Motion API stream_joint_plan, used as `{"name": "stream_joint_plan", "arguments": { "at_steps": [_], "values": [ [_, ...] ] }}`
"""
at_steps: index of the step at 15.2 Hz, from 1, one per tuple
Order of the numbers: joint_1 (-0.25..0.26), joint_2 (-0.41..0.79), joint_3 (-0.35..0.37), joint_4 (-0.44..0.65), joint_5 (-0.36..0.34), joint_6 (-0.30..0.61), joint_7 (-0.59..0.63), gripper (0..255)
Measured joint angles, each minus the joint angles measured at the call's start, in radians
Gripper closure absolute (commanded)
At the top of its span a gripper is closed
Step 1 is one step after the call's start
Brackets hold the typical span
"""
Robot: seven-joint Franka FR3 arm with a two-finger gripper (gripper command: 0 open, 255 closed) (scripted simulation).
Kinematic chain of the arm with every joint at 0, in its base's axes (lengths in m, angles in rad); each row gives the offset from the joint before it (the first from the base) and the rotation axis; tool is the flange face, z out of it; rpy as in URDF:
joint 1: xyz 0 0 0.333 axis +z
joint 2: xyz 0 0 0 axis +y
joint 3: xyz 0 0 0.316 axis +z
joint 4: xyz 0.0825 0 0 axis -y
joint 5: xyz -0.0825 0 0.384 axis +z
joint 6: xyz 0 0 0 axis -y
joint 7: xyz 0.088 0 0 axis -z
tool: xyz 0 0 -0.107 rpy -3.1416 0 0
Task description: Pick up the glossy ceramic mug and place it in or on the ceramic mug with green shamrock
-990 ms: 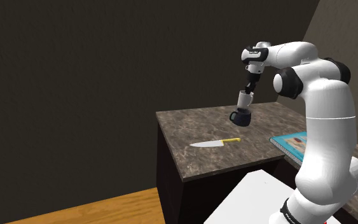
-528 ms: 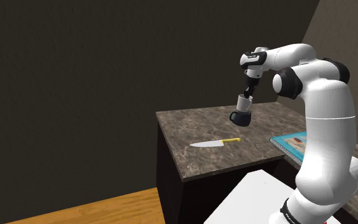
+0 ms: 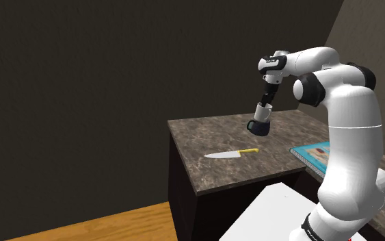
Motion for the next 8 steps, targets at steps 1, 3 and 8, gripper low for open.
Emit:
{"name": "stream_joint_plan", "arguments": {
  "at_steps": [1, 3, 8],
  "values": [
    [0.000, 0.000, 0.000, 0.000, 0.000, 0.000, 0.000, 0],
    [0.000, 0.000, 0.000, 0.000, 0.000, 0.000, 0.000, 0],
    [-0.022, 0.008, -0.002, 0.127, 0.000, -0.115, 0.009, 0]
  ]
}}
